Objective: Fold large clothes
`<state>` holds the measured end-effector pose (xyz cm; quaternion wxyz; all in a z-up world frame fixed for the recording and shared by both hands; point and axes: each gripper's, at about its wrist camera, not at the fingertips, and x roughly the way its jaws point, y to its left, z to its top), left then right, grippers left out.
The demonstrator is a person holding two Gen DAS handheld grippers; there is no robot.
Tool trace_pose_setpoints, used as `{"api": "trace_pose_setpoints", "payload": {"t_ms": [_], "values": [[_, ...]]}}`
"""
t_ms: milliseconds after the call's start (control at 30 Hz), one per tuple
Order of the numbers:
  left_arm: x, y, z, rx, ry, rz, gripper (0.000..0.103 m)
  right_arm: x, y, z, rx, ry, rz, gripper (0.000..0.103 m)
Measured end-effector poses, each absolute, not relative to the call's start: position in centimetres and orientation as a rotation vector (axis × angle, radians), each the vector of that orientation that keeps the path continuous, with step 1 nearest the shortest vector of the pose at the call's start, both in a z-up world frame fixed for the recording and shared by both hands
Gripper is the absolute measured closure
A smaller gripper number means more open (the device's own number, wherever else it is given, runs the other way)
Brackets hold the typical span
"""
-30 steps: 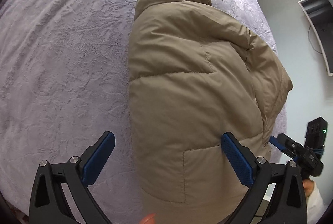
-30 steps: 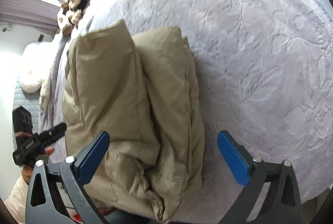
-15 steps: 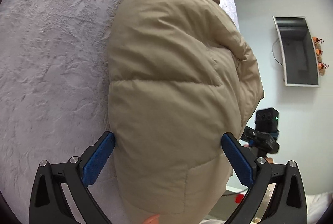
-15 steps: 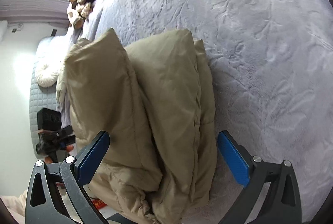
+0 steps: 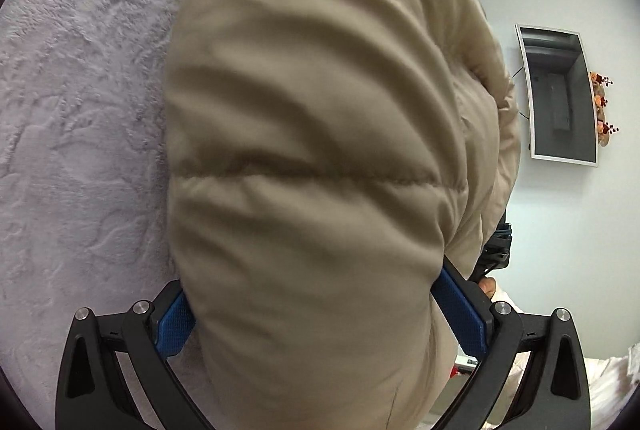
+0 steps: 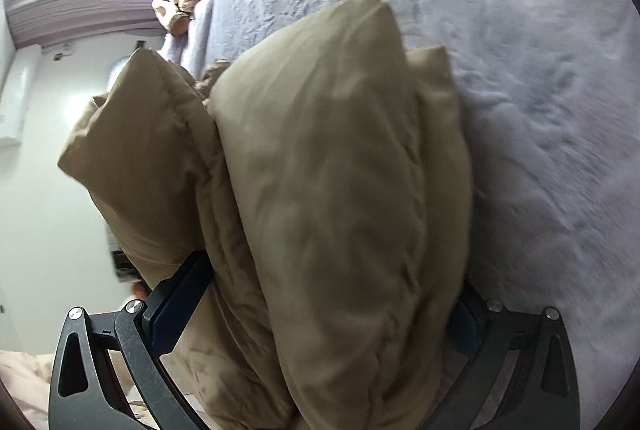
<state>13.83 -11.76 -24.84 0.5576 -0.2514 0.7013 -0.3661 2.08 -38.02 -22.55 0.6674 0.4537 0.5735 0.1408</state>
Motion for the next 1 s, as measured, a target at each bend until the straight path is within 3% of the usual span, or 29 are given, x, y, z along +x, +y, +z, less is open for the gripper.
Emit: {"api": "trace_pose_setpoints", "payload": {"t_ms": [267, 333, 367, 400, 500, 600, 1000], "values": [[11.9, -14.1, -23.4, -0.498, 1.603, -0.774, 0.000, 3.3, -37.4, -23.9, 1.070, 1.309, 0.313, 0.000], [11.3, -14.5, -22.5, -0.458, 1.574, -0.744, 0.004, 3.3, -37.3, -23.8, 1.079, 1.314, 0.295, 0.001], [11.2, -14.8, -22.2, -0.447, 1.564, -0.733, 0.006, 3.1, -37.3, -23.7, 1.085, 1.319, 0.288, 0.006], [11.0, -15.0, -21.7, -0.431, 1.551, -0.723, 0.009, 3.1, -37.3, -23.6, 1.093, 1.318, 0.283, 0.019], [10.7, -16.3, -21.0, -0.370, 1.506, -0.719, 0.018, 2.3, -37.5, -23.0, 1.138, 1.293, 0.284, 0.042], [10.1, -17.8, -19.2, -0.310, 1.465, -0.725, 0.021, 1.6, -37.4, -21.9, 1.140, 1.267, 0.285, 0.052], [11.4, -16.5, -13.2, -0.270, 1.356, -0.738, 0.022, -0.1, -35.5, -17.1, 1.159, 1.161, 0.336, 0.055]]}}
